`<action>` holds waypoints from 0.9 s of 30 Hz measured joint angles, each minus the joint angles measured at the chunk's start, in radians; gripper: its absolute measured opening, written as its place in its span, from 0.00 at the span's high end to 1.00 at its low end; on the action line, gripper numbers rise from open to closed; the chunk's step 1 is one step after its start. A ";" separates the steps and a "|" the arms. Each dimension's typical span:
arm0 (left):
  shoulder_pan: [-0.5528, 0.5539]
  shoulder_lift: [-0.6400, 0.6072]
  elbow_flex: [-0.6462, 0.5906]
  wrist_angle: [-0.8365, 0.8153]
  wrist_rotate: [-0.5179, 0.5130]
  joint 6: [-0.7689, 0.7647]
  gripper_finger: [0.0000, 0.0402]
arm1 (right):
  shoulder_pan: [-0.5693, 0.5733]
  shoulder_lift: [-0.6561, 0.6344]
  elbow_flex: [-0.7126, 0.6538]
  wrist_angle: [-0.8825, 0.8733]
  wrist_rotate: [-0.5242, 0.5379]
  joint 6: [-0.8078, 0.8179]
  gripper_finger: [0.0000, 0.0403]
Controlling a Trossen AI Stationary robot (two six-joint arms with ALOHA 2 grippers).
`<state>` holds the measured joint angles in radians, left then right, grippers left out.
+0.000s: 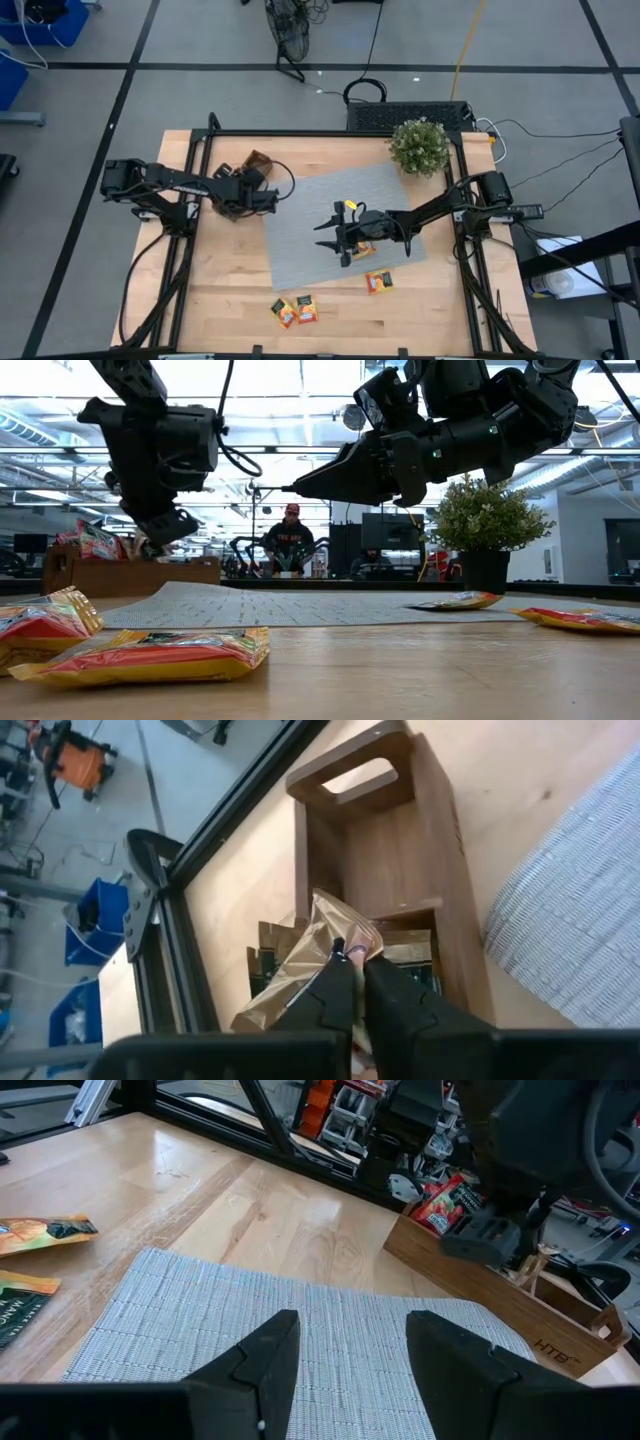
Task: Pick & Place Tea
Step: Put the brown tea bag into the middle section of the wooden organizer
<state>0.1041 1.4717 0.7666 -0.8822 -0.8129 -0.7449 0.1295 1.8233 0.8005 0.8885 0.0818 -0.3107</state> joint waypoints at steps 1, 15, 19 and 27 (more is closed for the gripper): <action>0.004 0.000 0.000 0.000 -0.001 -0.009 0.96 | 0.000 0.000 0.000 0.000 0.000 0.000 0.58; 0.041 0.121 -0.035 0.023 0.006 -0.016 0.81 | 0.000 0.000 0.000 -0.002 0.000 0.000 0.58; 0.036 0.130 -0.031 0.025 0.004 -0.016 0.78 | 0.000 0.000 0.000 -0.001 0.000 0.000 0.58; 0.017 0.128 -0.025 0.021 0.009 0.007 0.77 | 0.000 0.000 0.000 -0.001 0.000 -0.008 0.58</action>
<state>0.1211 1.6001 0.7414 -0.8609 -0.8037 -0.7381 0.1295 1.8233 0.8005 0.8878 0.0818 -0.3183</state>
